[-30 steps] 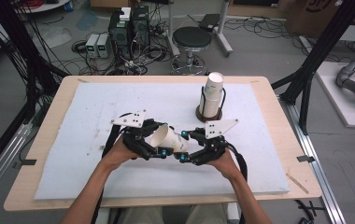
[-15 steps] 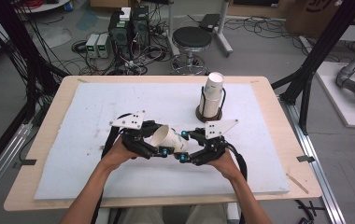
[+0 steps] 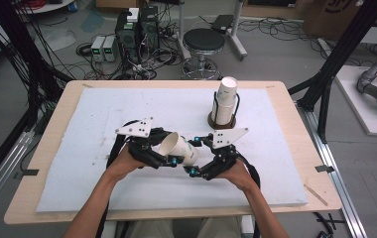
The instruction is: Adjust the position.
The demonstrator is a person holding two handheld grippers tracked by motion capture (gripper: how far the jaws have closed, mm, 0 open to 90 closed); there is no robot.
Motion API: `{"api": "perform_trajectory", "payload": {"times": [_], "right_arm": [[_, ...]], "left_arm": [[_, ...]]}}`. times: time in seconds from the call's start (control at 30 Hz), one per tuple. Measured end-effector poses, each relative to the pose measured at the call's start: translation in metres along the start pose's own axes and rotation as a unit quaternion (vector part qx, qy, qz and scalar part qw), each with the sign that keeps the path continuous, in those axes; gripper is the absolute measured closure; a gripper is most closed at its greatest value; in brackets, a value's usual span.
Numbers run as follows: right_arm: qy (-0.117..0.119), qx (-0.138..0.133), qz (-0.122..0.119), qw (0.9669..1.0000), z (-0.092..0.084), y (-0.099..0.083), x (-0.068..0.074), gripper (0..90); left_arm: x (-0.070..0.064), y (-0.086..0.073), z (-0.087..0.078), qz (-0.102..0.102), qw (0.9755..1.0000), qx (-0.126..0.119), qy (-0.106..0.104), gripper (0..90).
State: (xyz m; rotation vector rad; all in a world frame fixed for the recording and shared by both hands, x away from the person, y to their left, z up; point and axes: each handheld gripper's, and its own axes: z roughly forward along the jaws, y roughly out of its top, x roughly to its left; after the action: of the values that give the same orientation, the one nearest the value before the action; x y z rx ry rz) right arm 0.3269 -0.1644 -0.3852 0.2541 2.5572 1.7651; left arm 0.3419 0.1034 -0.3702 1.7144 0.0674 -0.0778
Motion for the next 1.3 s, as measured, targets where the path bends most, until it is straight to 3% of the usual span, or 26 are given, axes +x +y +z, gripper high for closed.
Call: {"api": "perform_trajectory", "payload": {"times": [0.37,0.67,0.97,1.3], "right_arm": [[-0.027,0.006,0.013,0.9995,-0.012,-0.011,-0.002,15.5],[-0.077,-0.002,0.04,0.9962,-0.031,-0.027,-0.006,15.5],[-0.15,-0.007,0.06,0.9868,-0.05,-0.041,-0.01,15.6],[-0.214,0.003,0.086,0.973,-0.06,-0.055,-0.012,15.6]], "left_arm": [[-0.001,0.003,-0.006,-0.007,0.9991,0.037,0.02,34.6],[-0.001,0.011,-0.013,-0.003,0.9958,0.078,0.048,34.1],[0.001,0.02,-0.019,-0.003,0.9897,0.124,0.073,34.2],[0.003,0.022,-0.021,0.001,0.978,0.188,0.091,34.1]]}}
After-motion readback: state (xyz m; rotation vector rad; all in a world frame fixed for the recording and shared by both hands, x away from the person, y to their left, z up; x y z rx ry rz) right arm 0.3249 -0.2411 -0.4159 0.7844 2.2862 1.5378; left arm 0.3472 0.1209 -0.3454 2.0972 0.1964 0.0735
